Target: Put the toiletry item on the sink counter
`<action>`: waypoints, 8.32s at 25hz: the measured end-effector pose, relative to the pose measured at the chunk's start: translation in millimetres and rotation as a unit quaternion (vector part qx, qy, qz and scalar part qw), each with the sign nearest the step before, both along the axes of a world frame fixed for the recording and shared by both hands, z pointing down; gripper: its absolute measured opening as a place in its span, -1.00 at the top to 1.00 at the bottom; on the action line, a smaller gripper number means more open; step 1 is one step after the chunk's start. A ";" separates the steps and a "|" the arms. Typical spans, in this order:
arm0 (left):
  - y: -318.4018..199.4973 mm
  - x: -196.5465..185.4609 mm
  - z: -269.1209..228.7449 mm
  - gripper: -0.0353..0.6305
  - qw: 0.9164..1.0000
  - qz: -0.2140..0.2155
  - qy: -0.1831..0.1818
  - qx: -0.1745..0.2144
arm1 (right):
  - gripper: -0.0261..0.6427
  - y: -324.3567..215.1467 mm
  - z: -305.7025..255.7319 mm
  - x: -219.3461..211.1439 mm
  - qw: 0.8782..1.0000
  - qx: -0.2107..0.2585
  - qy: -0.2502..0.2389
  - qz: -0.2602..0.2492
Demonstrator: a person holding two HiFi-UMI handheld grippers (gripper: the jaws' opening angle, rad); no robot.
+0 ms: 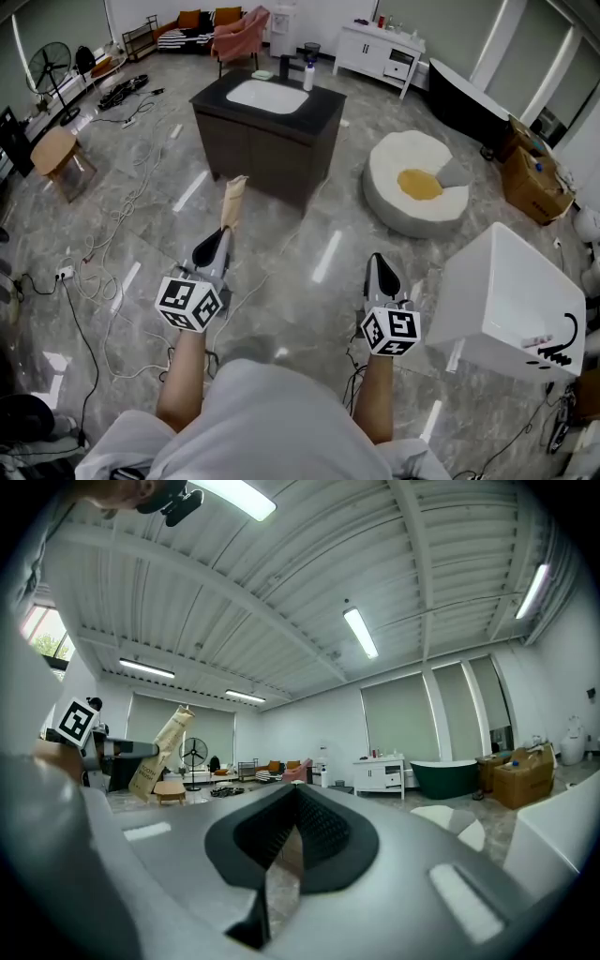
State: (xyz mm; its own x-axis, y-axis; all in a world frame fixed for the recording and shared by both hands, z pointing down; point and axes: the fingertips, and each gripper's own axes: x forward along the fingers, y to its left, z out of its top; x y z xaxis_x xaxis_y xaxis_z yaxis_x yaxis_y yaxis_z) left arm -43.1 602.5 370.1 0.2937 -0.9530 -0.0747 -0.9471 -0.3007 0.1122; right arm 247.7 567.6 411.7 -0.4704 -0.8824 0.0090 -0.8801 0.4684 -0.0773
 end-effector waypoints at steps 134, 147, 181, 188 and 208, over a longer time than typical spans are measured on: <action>-947.6 -62.2 72.2 0.90 0.989 0.076 0.031 -0.126 | 0.91 -913.7 41.4 -98.1 0.997 -0.061 -0.006 0.042; -1051.7 -69.2 129.4 0.90 0.973 0.120 0.036 -0.192 | 0.91 -1004.0 55.3 -127.5 0.995 -0.071 0.002 0.064; -1146.2 -38.6 314.8 0.89 0.910 0.133 0.017 -0.393 | 0.91 -1077.8 107.5 -131.7 0.989 -0.114 0.009 0.096; -1148.2 -41.6 327.0 0.88 0.907 0.126 0.004 -0.401 | 0.91 -1071.1 115.4 -127.1 0.987 -0.122 0.012 0.103; -1155.9 -63.6 326.9 0.64 0.914 0.112 -0.034 -0.388 | 0.91 -1072.0 116.3 -131.8 0.987 -0.125 0.015 0.097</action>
